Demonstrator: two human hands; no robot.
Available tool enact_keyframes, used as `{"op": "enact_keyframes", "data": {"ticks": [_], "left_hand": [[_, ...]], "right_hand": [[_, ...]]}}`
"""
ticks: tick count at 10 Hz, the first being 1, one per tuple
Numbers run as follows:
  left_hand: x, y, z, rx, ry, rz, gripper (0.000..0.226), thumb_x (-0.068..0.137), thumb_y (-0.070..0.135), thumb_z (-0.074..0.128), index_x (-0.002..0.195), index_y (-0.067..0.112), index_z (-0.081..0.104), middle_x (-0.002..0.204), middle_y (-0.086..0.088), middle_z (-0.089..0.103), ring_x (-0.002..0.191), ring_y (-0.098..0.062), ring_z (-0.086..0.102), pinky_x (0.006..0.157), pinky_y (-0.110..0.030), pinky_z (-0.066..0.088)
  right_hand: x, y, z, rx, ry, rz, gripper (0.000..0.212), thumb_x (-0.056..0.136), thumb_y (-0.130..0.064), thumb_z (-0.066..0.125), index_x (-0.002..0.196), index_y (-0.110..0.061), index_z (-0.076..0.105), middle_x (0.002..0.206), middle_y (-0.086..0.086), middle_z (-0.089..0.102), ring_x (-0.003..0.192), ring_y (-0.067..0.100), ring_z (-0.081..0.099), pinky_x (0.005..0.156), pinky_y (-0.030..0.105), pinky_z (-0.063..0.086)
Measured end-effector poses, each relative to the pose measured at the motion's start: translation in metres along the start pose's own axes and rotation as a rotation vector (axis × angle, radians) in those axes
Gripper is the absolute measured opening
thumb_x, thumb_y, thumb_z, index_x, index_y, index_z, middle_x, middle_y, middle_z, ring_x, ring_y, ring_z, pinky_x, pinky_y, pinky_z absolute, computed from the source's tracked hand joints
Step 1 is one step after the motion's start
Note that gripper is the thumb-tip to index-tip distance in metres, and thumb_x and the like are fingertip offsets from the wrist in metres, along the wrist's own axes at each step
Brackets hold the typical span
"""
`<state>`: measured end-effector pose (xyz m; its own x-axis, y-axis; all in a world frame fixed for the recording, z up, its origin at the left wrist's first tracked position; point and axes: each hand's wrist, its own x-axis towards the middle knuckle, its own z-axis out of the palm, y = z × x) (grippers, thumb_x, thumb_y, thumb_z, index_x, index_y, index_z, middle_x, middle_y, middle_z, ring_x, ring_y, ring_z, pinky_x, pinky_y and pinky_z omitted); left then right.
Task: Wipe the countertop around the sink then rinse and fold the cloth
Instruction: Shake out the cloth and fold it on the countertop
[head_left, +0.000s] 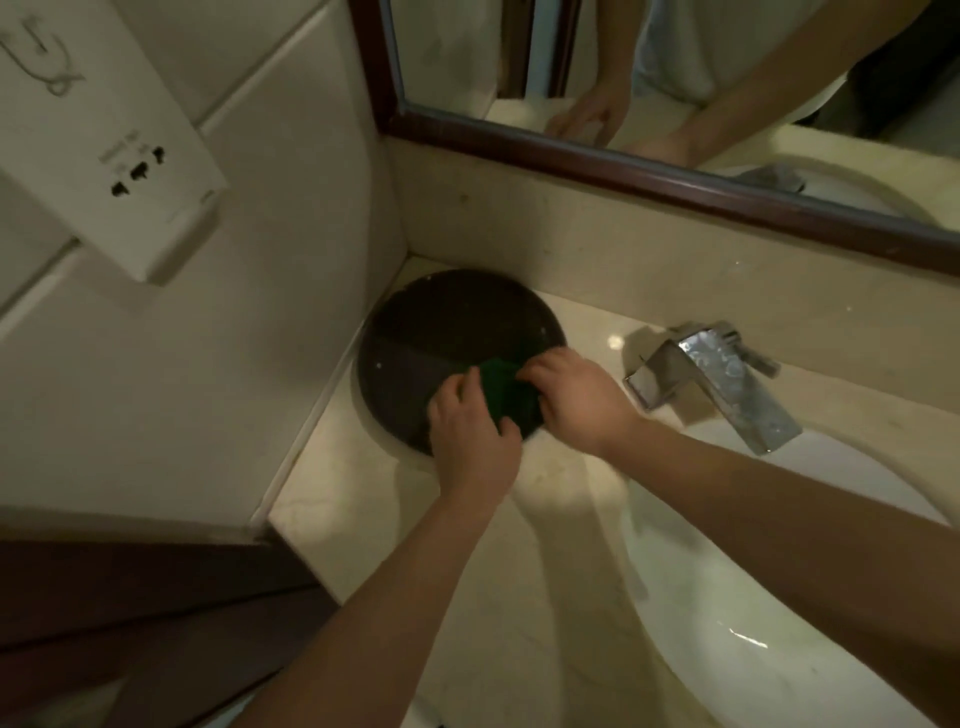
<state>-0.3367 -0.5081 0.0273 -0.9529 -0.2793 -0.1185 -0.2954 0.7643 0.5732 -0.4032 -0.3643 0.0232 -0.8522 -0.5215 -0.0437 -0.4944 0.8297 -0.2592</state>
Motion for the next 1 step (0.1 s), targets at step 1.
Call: {"op": "enact_keyframes", "data": {"ticks": [1], "left_hand": [[-0.0021,-0.0028,0.0088,0.326,-0.317,0.182,0.069,0.095,0.031,0.050,0.153,0.018,0.017,0.161,-0.005,0.015,0.147,-0.026,0.012,0.116,-0.044,0.022]], "right_hand": [[-0.0147,-0.0018,0.0120,-0.036,-0.163,0.041,0.058,0.080,-0.016,0.059,0.137,-0.015,0.051,0.144,0.012,0.048,0.135,0.036,0.038,0.111,0.041,0.036]]}}
